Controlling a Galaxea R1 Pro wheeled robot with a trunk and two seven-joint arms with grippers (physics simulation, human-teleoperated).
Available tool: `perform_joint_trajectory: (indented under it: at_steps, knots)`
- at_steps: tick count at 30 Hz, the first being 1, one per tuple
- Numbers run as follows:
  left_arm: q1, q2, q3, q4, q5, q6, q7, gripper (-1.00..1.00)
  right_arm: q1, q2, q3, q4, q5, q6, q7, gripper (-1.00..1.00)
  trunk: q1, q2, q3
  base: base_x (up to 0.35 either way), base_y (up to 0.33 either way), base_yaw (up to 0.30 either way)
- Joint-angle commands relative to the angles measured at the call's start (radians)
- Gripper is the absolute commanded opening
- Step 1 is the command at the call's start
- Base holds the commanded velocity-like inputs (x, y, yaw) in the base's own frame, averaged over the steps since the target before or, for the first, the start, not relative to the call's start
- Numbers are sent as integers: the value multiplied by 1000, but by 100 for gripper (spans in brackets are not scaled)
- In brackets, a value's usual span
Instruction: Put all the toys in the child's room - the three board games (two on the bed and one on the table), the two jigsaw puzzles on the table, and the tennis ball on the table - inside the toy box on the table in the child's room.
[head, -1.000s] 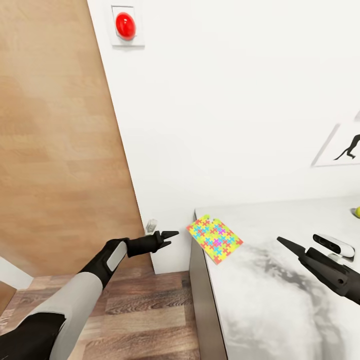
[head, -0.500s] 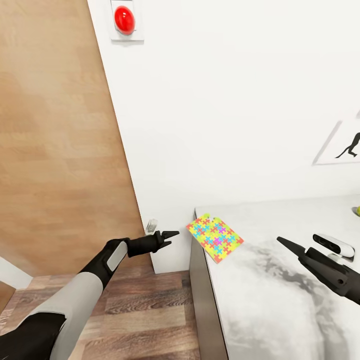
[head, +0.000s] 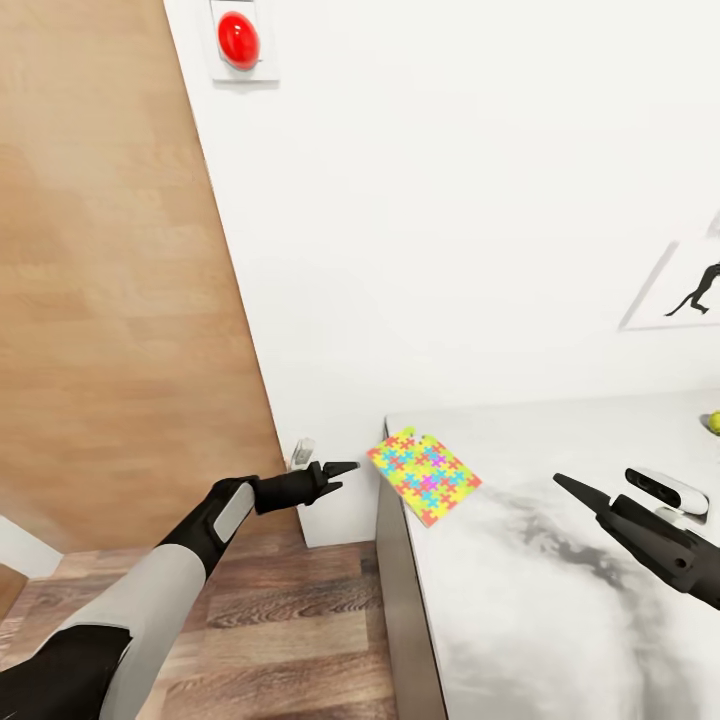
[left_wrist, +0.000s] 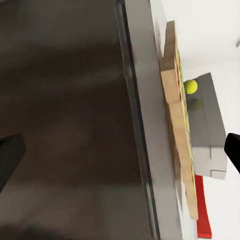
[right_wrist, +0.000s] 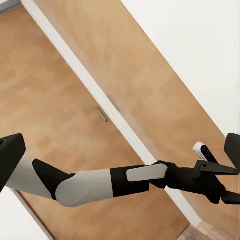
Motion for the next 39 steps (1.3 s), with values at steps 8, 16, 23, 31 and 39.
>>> perform_joint_trajectory:
  at_steps: [8,16,23,31,39]
  knots:
    - [-1,0,-2,-1,6,6,0,100,0,0,0,0,-1,10,3,100,0,0,-1,0,-88,0]
    - [-1,0,-2,-1,6,6,0,100,0,0,0,0,-1,10,3,100,0,0,-1,0,-18,0]
    - [-1,-1,-2,-1,6,6,0,100,0,0,0,0,-2,9,3,100,0,0,-1,0,-168,0]
    - [-1,-1,-3,-2,6,6,0,100,0,0,0,0,-2,9,3,100,0,0,-1,0,-104,0]
    - [-1,2,-2,-3,6,6,-1,100,0,0,0,0,-1,9,3,100,0,0,-1,0,-13,0]
